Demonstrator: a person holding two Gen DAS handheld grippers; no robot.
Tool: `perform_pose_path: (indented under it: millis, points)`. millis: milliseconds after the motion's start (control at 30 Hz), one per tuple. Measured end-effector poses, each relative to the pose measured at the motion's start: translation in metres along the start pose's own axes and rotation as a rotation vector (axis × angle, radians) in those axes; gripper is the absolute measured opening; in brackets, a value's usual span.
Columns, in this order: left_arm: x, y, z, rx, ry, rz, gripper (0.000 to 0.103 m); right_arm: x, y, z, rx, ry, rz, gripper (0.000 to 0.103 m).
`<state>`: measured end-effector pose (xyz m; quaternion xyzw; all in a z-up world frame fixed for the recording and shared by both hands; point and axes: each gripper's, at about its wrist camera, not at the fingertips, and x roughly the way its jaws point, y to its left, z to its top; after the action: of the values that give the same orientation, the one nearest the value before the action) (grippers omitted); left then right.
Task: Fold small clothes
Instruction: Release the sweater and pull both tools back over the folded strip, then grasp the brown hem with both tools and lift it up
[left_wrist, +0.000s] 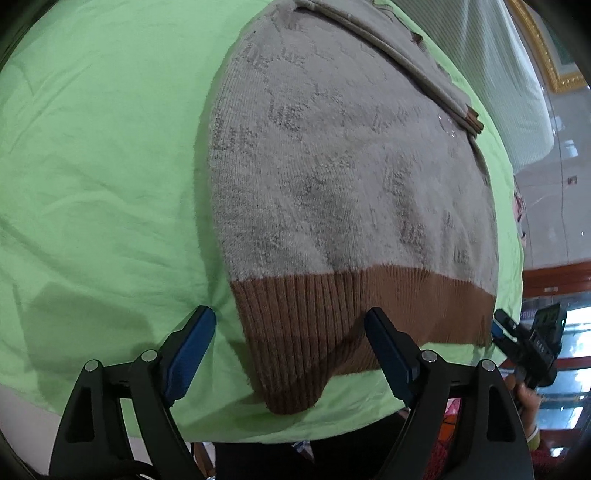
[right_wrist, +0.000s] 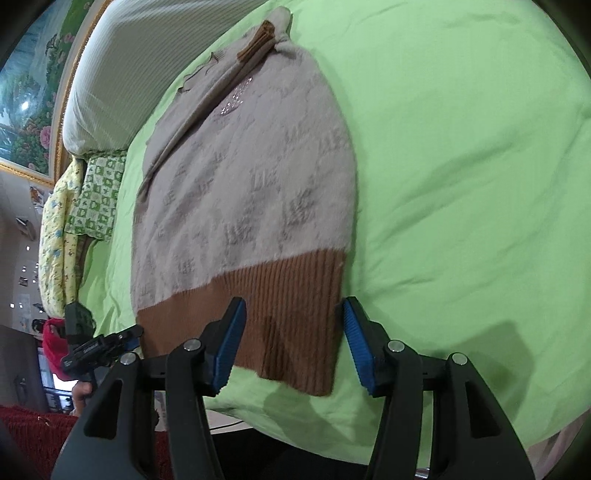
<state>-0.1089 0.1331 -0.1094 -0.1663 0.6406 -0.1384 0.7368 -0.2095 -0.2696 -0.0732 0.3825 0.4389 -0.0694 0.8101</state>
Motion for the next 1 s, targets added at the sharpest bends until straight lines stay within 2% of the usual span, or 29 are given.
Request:
perform_pose_path:
  millis: [67,133,167,200,233,267,300,367,467,700,867,1000]
  points:
    - [0.002,-0.004,0.001,-0.003,-0.005,0.018,0.083,0.005,0.001,-0.001,0.016,-0.006,0.024,0.055]
    - [0.003,-0.008,0.001,0.011,-0.01,0.056,0.08,0.009,0.003,-0.002,0.024,-0.006,0.034,0.046]
    - [0.004,-0.011,0.001,0.023,-0.018,0.077,0.07,0.01,0.006,-0.002,0.019,-0.002,0.035,0.024]
    - [0.003,-0.014,0.001,0.041,-0.032,0.1,0.059,0.013,0.007,-0.002,0.015,0.012,0.038,0.01]
    - [0.001,-0.016,0.001,0.061,-0.042,0.102,0.023,0.016,0.006,-0.003,0.023,0.032,0.045,0.01]
    - [0.0,-0.015,0.001,0.063,-0.034,0.069,0.009,0.016,0.006,-0.004,0.029,0.029,0.051,0.01]
    - [-0.003,-0.013,0.001,0.046,-0.029,0.023,0.009,0.014,0.006,-0.006,0.029,0.02,0.061,0.01]
    - [-0.015,-0.01,-0.001,0.031,-0.061,-0.012,0.009,0.002,0.005,-0.009,0.016,-0.006,0.098,0.009]
    - [-0.03,-0.012,-0.006,0.06,-0.094,-0.027,0.009,-0.02,0.0,-0.011,0.025,-0.037,0.155,0.009]
    - [-0.049,-0.016,-0.001,0.085,-0.115,-0.045,0.009,-0.044,-0.007,-0.008,0.027,-0.066,0.196,0.008]
    - [-0.072,-0.026,0.018,0.088,-0.176,-0.073,0.009,-0.048,0.012,0.012,0.0,-0.11,0.273,0.007]
    - [-0.096,-0.042,0.05,0.102,-0.261,-0.092,0.009,-0.054,0.037,0.043,-0.045,-0.171,0.336,0.007]
